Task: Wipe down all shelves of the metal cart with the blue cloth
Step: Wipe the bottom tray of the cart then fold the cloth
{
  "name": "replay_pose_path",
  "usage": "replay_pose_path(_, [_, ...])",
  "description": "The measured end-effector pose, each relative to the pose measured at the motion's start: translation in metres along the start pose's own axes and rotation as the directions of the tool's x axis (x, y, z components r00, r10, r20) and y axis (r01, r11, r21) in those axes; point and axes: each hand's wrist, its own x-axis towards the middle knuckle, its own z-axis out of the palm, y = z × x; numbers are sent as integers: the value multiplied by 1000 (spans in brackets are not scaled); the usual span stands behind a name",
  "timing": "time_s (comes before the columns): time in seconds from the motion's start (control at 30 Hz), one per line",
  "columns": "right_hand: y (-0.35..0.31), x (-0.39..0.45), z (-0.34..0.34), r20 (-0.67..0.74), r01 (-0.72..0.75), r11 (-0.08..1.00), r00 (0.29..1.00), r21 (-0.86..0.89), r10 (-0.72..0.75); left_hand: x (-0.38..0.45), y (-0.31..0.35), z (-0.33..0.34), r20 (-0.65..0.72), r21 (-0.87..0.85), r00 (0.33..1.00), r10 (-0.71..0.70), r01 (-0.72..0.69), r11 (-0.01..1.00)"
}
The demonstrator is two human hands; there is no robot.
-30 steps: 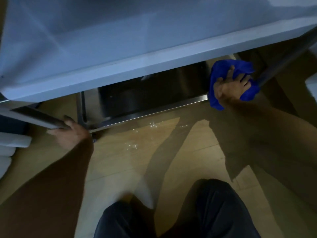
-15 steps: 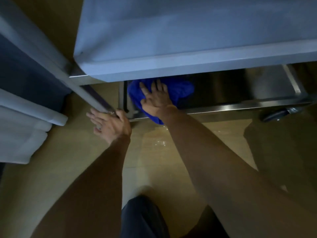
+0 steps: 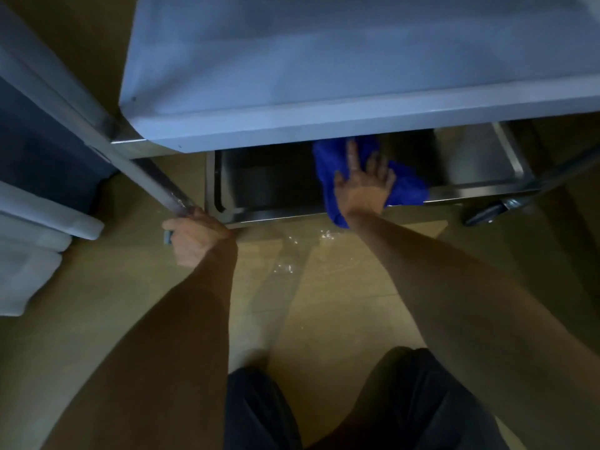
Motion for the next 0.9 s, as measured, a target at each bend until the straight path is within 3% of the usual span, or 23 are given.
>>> replay_pose_path(0.07, [45,6,-6,-61,-136,990,989,33,138,-13,3,-1,-41,43,997,58,-56,997])
replay_pose_path(0.2, [84,15,-15,-33,-257,965,965,50,259,-26,18,27,109,112,886,451,-461,880])
replay_pose_path(0.23, [84,17,-17,-10,-250,967,968,49,251,-23,20,37,142,194,864,484,-504,842])
replay_pose_path(0.3, [82,18,-18,24,-209,978,978,23,208,-15,19,49,166,299,896,413,-445,845])
replay_pose_path(0.37, [83,17,-17,44,-119,992,992,-51,121,-12,11,54,194,324,912,361,-407,854])
replay_pose_path(0.5, [56,27,-16,112,188,975,978,-120,-175,-15,7,61,200,288,899,389,-434,854])
replay_pose_path(0.6, [-2,37,-6,175,470,877,876,-102,-450,-10,4,57,221,291,889,400,-452,843])
replay_pose_path(0.7, [-74,36,9,177,711,694,702,-116,-690,-4,1,54,231,254,875,425,-476,842])
replay_pose_path(0.77, [-123,26,19,188,796,597,605,-101,-774,-2,0,53,194,205,879,437,-471,858])
replay_pose_path(0.83, [-158,17,28,189,818,572,573,-68,-797,-1,1,52,161,150,887,434,-456,877])
replay_pose_path(0.9, [-173,12,36,163,797,602,601,-49,-782,1,1,49,142,118,895,423,-439,890])
